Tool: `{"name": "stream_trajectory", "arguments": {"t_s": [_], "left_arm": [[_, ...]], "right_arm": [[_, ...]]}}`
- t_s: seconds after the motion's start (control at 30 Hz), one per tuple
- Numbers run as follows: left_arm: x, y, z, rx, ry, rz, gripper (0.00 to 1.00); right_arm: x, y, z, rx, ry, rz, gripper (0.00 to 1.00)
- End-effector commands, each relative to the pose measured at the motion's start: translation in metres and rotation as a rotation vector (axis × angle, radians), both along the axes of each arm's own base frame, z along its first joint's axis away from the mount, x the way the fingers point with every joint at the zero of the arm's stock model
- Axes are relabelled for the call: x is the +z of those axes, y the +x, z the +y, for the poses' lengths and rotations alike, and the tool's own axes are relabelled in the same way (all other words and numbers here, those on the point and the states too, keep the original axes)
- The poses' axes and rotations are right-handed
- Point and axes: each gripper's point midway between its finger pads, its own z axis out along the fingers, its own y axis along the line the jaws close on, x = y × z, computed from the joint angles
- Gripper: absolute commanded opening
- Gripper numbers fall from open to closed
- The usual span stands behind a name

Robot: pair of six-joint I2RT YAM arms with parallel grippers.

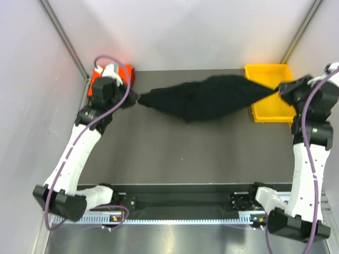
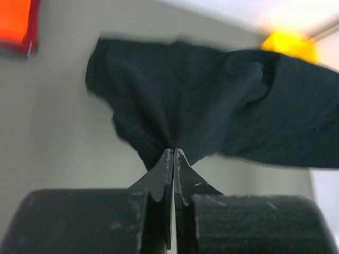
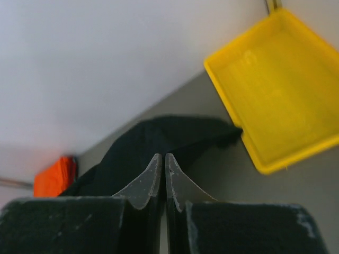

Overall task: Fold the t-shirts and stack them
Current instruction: Flatten the tshirt out

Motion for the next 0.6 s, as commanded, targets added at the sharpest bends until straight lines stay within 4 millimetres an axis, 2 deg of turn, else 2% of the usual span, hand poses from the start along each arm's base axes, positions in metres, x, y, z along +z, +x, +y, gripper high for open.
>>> {"name": "stream_trajectory", "arguments": {"t_s": [0.0, 0.03, 0.07, 0.1, 0.17, 0.2, 0.23, 0.33, 0.43, 0.5, 0.53, 0.57], "left_arm": [[-0.014, -0.038, 0.016, 0.011, 0.026, 0.002, 0.00], [-0.022, -0.044, 0.017, 0.009, 0.028, 0.016, 0.00], [-0.043, -0.050, 0.018, 0.006, 0.033, 0.060, 0.00], [-0.049, -0.056, 0.020, 0.008, 0.036, 0.068, 0.00], [-0.073, -0.060, 0.020, 0.010, 0.040, 0.128, 0.00], [-0.081, -0.060, 0.019, 0.007, 0.043, 0.155, 0.00], [-0.087, -0.061, 0.018, 0.000, 0.041, 0.173, 0.00], [-0.102, -0.058, 0.017, 0.004, 0.054, 0.219, 0.00], [-0.101, -0.040, 0.022, 0.046, 0.082, 0.204, 0.00], [-0.102, -0.019, 0.020, 0.044, 0.097, 0.204, 0.00], [-0.090, -0.006, 0.017, 0.038, 0.094, 0.171, 0.00], [-0.106, 0.008, 0.016, 0.038, 0.108, 0.216, 0.00]], "right_arm": [[-0.052, -0.022, 0.016, 0.070, 0.015, 0.124, 0.00], [-0.057, -0.032, 0.018, 0.064, 0.013, 0.122, 0.00], [-0.059, -0.036, 0.019, 0.067, 0.012, 0.122, 0.00], [-0.068, -0.039, 0.022, 0.075, 0.022, 0.135, 0.00], [-0.071, -0.049, 0.033, 0.117, 0.047, 0.110, 0.00], [-0.088, -0.050, 0.035, 0.122, 0.064, 0.135, 0.00], [-0.091, -0.056, 0.033, 0.099, 0.066, 0.130, 0.00], [-0.117, -0.060, 0.026, 0.043, 0.090, 0.159, 0.00], [-0.127, -0.055, 0.022, 0.025, 0.095, 0.163, 0.00], [-0.129, -0.050, 0.022, 0.030, 0.108, 0.159, 0.00], [-0.129, -0.048, 0.024, 0.043, 0.113, 0.153, 0.00], [-0.127, -0.047, 0.025, 0.048, 0.120, 0.138, 0.00]]}}
